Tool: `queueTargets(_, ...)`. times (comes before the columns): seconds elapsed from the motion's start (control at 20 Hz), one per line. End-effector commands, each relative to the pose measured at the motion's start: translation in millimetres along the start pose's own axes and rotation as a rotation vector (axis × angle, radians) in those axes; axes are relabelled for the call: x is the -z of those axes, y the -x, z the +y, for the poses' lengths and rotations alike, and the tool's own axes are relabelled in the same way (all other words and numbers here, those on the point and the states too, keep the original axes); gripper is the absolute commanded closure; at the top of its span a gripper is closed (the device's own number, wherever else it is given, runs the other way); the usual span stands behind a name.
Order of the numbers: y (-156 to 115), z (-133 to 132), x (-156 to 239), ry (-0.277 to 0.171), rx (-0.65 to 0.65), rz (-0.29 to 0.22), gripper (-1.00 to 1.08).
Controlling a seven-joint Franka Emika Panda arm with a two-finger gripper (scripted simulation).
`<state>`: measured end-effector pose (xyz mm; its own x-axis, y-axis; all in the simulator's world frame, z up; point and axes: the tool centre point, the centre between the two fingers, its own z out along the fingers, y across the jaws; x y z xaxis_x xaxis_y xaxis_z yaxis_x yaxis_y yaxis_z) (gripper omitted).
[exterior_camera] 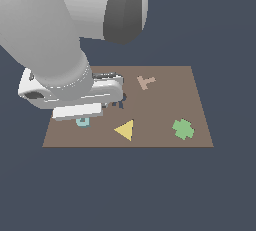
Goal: Insert a designated object into the corresponding slot on a board.
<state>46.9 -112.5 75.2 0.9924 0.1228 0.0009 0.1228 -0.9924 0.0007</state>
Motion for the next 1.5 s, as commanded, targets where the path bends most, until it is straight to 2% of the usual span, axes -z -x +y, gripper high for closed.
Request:
queueTargets(0.0, -6, 10, -9, 0.000, 0.016, 0.001, -0.92)
queueTargets(0.4, -14, 26, -24, -0.001, 0.038, -0.001, -0.92)
queueTargets(1.15, -16, 28, -45, -0.001, 0.041, -0.001, -0.92)
queueTargets(1.2, -16, 28, -45, -0.001, 0.041, -0.001, 1.08)
queueTargets(1.45, -16, 28, -45, -0.001, 0.041, -0.001, 1.08)
